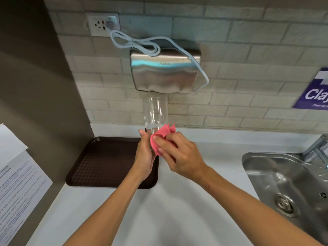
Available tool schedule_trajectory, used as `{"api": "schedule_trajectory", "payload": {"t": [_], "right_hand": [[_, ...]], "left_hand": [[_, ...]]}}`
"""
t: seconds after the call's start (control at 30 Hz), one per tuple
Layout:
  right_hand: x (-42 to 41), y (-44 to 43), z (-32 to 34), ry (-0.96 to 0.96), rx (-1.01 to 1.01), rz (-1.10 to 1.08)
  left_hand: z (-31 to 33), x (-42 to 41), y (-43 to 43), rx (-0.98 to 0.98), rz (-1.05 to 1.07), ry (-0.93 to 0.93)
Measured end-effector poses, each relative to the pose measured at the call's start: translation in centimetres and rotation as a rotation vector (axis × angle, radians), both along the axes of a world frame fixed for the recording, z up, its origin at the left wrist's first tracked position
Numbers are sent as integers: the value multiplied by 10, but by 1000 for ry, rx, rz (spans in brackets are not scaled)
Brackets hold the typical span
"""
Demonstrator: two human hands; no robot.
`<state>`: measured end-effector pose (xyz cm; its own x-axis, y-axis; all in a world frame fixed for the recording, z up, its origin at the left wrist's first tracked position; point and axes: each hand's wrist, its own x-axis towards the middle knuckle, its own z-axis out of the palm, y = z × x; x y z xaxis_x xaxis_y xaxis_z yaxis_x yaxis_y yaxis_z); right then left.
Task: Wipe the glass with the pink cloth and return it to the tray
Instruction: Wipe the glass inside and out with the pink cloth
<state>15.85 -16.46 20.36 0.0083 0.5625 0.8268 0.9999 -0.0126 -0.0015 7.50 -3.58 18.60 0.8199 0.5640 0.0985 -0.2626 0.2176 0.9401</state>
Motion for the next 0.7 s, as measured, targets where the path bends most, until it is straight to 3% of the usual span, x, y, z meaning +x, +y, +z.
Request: {"api": "schedule_trajectory", "payload": {"t": [0.07, 0.27, 0.53, 0.7], "right_hand": [[5, 4, 12, -23, -17, -2], [29, 25, 63, 236, 158, -98], [19, -3, 15, -62, -99, 0], [45, 11, 63, 57, 31, -97]], "left_hand": [[0, -1, 0, 6, -13, -9], [-1, 3, -9, -4, -24, -31], [-4, 5, 0, 23, -31, -7], [-1, 7, -7, 126, -22, 26]]}}
